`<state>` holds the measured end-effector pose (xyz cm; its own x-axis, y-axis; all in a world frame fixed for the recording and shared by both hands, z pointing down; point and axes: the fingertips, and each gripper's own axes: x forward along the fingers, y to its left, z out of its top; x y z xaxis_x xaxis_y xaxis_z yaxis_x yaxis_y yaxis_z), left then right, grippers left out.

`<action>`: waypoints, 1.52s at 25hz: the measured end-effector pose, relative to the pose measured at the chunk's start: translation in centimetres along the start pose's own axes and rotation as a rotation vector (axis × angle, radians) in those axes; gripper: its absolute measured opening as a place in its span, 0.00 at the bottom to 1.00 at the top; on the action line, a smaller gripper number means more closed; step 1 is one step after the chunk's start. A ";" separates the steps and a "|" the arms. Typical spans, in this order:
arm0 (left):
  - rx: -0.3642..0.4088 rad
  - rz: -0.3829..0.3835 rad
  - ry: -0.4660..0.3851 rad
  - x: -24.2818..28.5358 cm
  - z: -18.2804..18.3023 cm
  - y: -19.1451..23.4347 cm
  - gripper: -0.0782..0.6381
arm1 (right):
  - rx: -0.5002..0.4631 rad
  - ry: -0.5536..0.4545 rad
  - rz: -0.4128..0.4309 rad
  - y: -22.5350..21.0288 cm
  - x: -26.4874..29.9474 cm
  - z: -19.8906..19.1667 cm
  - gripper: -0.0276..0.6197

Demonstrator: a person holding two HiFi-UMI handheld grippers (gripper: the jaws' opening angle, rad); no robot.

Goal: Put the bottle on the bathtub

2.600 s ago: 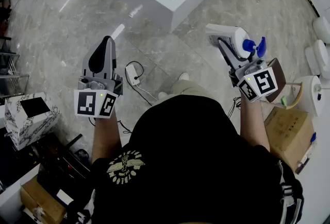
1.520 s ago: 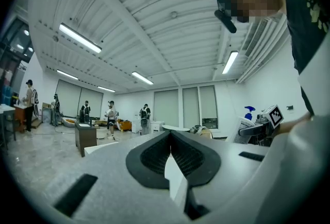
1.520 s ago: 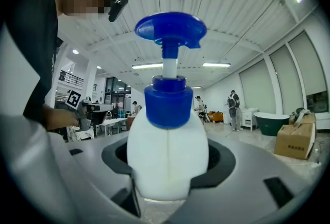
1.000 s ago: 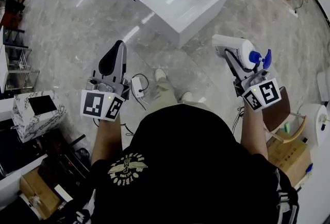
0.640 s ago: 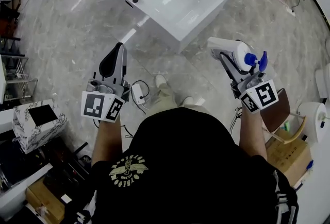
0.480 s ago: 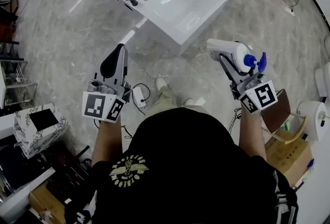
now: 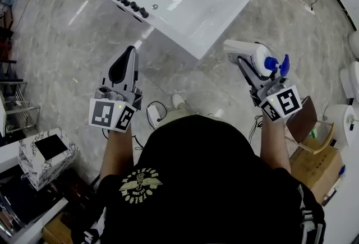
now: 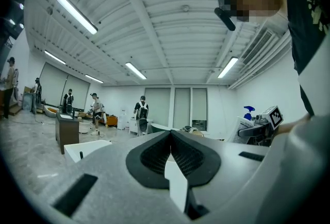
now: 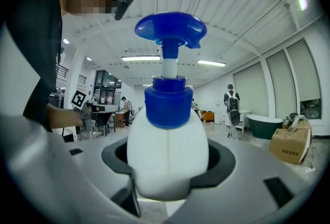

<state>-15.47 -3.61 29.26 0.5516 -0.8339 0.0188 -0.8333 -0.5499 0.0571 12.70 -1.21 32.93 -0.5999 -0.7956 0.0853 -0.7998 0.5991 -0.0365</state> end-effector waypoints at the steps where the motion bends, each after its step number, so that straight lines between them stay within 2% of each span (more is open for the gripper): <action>1: -0.007 -0.006 -0.001 0.1 0.0 0.5 0.12 | -0.005 0.000 -0.009 0.1 0.3 0.2 0.45; 8: -0.042 -0.089 -0.014 1.4 -0.2 2.8 0.12 | -0.034 -0.046 -0.093 0.6 1.6 2.5 0.45; 13: -0.064 -0.125 -0.012 2.2 -0.8 3.6 0.12 | -0.065 -0.022 -0.096 1.9 2.2 2.8 0.45; 20: -0.088 -0.159 -0.007 3.7 -1.1 2.9 0.12 | -0.069 -0.013 -0.133 1.1 1.1 3.0 0.45; 25: -0.065 -0.144 -0.009 4.5 -0.8 2.7 0.12 | -0.047 -0.030 -0.132 -0.1 1.0 2.6 0.45; 31: -0.064 -0.096 -0.002 6.2 -0.4 2.9 0.12 | -0.039 -0.044 -0.089 -2.5 2.4 3.0 0.45; 38: -0.048 -0.097 -0.012 9.2 -0.5 1.4 0.12 | -0.032 -0.049 -0.030 -5.8 4.3 2.7 0.45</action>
<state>-11.52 -12.01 30.05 0.6287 -0.7777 -0.0012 -0.7732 -0.6253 0.1055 14.70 -8.31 30.86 -0.5764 -0.8164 0.0366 -0.8170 0.5767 -0.0031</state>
